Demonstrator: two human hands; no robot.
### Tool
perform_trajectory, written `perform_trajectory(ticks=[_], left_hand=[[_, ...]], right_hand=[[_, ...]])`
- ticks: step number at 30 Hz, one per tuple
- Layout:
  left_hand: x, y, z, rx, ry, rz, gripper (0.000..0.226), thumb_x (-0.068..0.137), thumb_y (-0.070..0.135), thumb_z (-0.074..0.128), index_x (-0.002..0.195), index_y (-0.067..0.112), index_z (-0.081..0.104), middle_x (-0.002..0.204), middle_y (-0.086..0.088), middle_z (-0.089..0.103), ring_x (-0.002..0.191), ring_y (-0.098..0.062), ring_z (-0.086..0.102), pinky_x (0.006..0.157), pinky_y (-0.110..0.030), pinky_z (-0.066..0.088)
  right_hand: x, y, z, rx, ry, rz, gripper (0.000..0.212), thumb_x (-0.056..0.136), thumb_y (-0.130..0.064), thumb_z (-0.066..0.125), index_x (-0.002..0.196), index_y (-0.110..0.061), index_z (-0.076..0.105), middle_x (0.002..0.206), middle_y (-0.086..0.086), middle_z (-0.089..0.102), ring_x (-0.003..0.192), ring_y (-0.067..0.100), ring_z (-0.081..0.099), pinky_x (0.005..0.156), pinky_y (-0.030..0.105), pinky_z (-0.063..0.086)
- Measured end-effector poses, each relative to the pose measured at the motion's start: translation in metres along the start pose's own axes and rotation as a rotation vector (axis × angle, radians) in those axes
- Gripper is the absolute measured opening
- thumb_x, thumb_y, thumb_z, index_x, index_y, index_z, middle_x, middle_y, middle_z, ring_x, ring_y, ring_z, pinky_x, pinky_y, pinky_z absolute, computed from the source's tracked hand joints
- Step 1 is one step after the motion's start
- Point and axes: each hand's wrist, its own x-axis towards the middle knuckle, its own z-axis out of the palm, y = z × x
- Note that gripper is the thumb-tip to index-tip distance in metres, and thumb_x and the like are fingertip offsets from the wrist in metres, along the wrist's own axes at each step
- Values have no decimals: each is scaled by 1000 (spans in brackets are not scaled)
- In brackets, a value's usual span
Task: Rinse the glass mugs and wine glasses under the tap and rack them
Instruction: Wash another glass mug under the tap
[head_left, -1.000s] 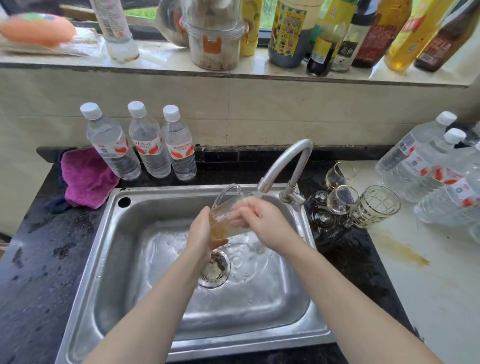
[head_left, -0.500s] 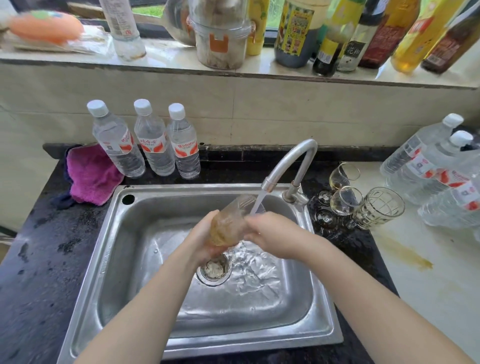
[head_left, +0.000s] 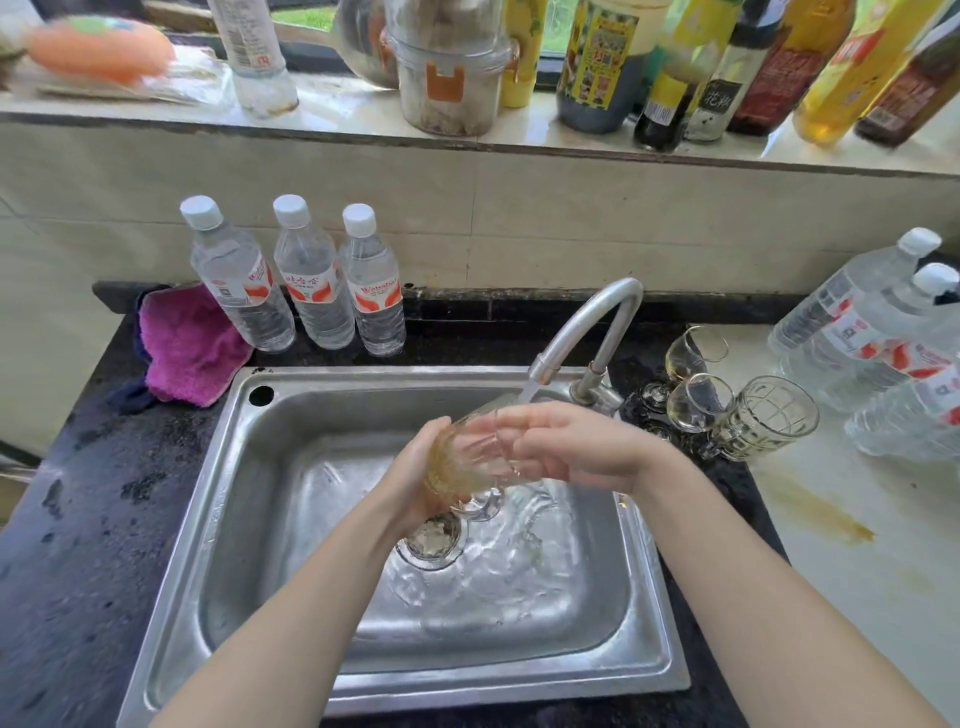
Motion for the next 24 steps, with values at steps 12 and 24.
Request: perform_trajectory(ticks=[12,24], left_hand=[[-11,-17,-14,89,90,92,27,98,37,42,99,16,60,75,1,69,59,-15,62,50,-25,45],[-11,0,-14,194,184,-92,38,96,40,37,84,12,60,59,-3,59,42,-14,54,41,-20,44]], right_hand=[[71,56,27,345,-67,132,26,91,-13,56,114,-1,62,111,15,63,89,17,66,87,27,53],[86,70,52,71,136,-108,12,84,-4,58,83,-8,69,75,-4,64,69,3,62,65,10,50]])
